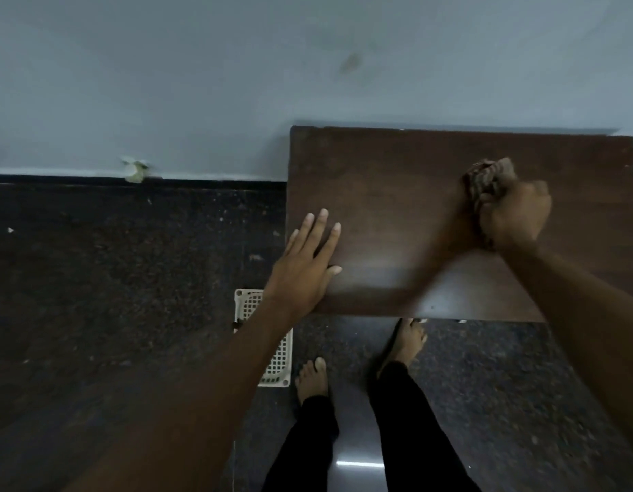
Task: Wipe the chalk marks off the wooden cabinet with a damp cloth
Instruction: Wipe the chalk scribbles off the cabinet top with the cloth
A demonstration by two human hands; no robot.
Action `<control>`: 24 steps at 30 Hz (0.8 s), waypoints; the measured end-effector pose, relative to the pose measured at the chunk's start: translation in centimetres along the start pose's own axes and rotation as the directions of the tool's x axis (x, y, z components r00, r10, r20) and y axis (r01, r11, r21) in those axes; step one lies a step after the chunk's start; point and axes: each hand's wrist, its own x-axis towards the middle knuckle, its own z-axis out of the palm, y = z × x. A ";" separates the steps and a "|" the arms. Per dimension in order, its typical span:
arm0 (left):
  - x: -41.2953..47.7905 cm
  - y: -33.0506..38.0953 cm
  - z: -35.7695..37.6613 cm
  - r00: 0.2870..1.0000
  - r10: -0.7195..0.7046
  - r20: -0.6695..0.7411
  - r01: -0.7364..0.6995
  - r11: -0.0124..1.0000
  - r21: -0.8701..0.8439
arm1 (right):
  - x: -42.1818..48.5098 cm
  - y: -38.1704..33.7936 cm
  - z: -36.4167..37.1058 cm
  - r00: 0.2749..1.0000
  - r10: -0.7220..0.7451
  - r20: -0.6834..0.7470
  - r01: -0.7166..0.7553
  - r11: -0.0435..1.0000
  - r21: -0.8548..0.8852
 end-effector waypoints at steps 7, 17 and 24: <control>-0.6 0.2 1.1 0.996 -0.037 -0.082 0.035 0.999 -0.026 | -5.6 -13.2 2.4 0.970 -0.241 -0.015 0.242 0.968 0.073; -2.4 1.4 3.4 0.959 -0.113 -0.261 0.099 0.993 -0.064 | -6.5 -23.2 4.4 0.696 -0.706 0.132 0.708 0.705 0.038; -2.4 1.6 3.5 0.952 -0.098 -0.290 0.103 0.995 0.001 | -1.4 -21.2 3.8 0.830 -0.549 0.099 0.552 0.834 -0.011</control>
